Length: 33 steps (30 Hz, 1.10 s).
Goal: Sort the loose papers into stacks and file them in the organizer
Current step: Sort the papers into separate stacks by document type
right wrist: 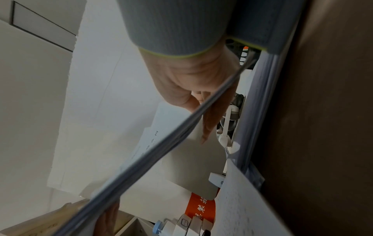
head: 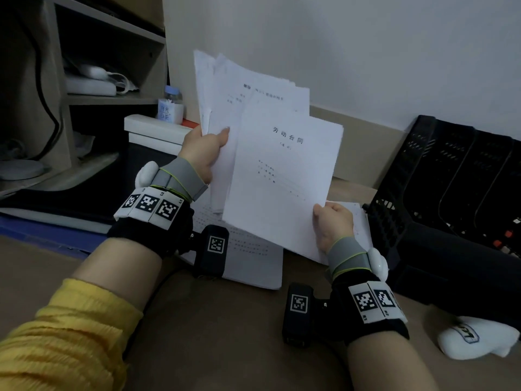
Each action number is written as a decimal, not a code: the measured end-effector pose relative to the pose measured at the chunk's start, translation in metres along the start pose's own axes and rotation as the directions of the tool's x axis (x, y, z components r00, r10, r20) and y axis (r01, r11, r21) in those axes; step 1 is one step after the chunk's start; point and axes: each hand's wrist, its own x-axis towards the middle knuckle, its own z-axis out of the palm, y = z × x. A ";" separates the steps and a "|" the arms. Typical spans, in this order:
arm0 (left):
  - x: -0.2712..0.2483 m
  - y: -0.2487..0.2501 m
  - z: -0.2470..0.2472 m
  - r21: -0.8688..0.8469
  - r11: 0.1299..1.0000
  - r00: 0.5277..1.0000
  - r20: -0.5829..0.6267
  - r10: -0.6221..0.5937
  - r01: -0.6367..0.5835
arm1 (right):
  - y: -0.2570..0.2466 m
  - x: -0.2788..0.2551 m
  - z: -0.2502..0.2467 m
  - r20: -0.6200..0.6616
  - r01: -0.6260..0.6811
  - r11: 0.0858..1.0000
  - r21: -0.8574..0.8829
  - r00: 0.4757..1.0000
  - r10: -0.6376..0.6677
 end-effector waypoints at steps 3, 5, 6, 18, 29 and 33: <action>0.006 0.004 -0.003 -0.090 0.996 0.999 -0.017 -0.027 0.025 | 0.003 0.007 -0.003 -0.050 -0.006 1.000 0.020 0.999 0.007; 0.009 0.005 -0.005 -0.102 0.995 1.000 -0.019 -0.020 0.018 | 0.004 0.006 -0.003 -0.059 -0.004 1.000 -0.006 0.998 0.004; 0.012 0.004 -0.006 -0.124 0.992 0.999 -0.026 -0.022 0.018 | 0.004 0.006 -0.004 -0.075 0.005 0.999 -0.035 0.997 -0.007; 0.030 0.003 -0.012 -0.320 0.943 0.996 0.033 -0.080 0.086 | 0.002 -0.005 -0.006 -0.006 -0.146 0.989 0.029 0.989 0.146; 0.036 0.000 -0.006 -0.285 0.954 0.995 0.055 -0.081 0.093 | -0.002 -0.009 0.007 0.048 -0.011 0.921 -0.389 0.998 0.033; 0.035 0.002 -0.008 -0.280 0.956 0.996 0.045 -0.073 0.083 | 0.006 -0.011 0.019 0.199 -0.051 0.900 -0.433 0.968 0.151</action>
